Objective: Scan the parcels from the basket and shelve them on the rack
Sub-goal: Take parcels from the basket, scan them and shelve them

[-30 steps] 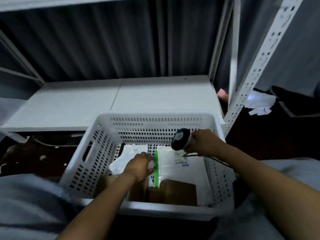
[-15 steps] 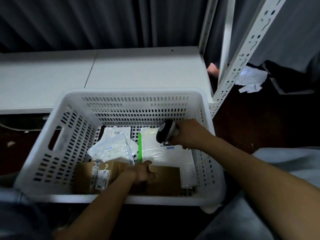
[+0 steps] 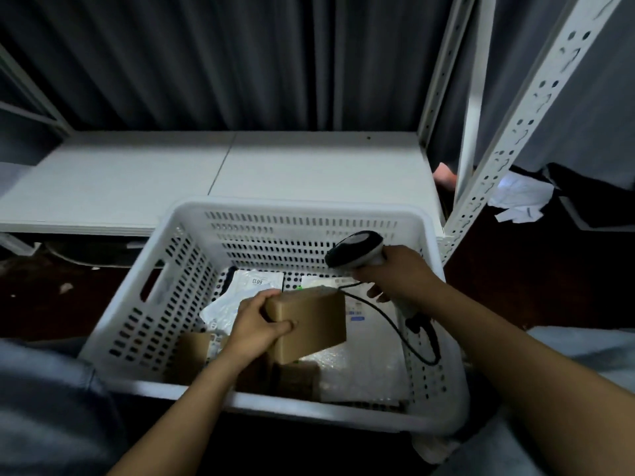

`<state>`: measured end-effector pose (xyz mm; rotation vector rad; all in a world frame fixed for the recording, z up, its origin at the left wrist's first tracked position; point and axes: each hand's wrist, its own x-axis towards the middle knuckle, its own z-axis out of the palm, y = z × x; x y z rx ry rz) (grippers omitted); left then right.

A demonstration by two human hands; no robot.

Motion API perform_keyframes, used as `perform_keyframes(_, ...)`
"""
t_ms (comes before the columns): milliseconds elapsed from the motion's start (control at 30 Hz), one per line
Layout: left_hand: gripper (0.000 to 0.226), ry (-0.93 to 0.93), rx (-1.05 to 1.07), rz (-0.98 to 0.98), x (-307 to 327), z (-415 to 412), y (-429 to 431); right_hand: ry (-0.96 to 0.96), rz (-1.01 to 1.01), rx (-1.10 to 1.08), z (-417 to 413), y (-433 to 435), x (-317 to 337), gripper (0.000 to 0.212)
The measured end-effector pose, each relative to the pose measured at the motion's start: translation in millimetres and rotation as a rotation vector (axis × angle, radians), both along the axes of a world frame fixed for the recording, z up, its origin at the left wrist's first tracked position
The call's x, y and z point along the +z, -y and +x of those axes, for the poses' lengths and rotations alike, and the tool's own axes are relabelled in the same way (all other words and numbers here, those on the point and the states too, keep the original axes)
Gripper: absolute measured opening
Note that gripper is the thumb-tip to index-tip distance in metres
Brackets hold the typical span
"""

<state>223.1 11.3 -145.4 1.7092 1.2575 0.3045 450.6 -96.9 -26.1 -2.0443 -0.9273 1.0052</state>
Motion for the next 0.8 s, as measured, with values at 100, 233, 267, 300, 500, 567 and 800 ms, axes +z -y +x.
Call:
perform_keyframes(100,0.076,0.127,0.080,0.065,35.6,-8.1,-4.7,-0.178,0.103,-0.164,-5.4,-2.2,1.1,0.014)
perform_keyframes(233,0.092,0.305,0.112,0.047,79.2,-17.1,-4.1,-0.290,0.236,-0.328,-7.5,-5.0,8.2,0.007)
perform_keyframes(267,0.097,0.330,0.105,0.037,88.6,-19.1,-3.5,-0.335,0.269,-0.369,-7.0,-6.3,10.0,0.006)
perform_keyframes(300,0.100,0.359,0.099,0.026,95.9,-19.8,-3.7,-0.389,0.283,-0.402,-5.6,-6.5,11.4,0.007)
perform_keyframes(500,0.104,0.408,0.028,0.047,125.8,-13.9,5.2,-0.679,0.262,-0.410,-2.6,-11.2,11.1,0.021)
perform_keyframes(567,0.102,0.412,0.032,0.055,133.0,-13.3,8.7,-0.714,0.297,-0.404,-3.1,-13.7,12.4,0.021)
perform_keyframes(800,0.076,0.439,0.089,0.026,129.1,-9.8,8.2,-0.714,0.376,-0.327,-12.3,-16.4,18.1,0.028)
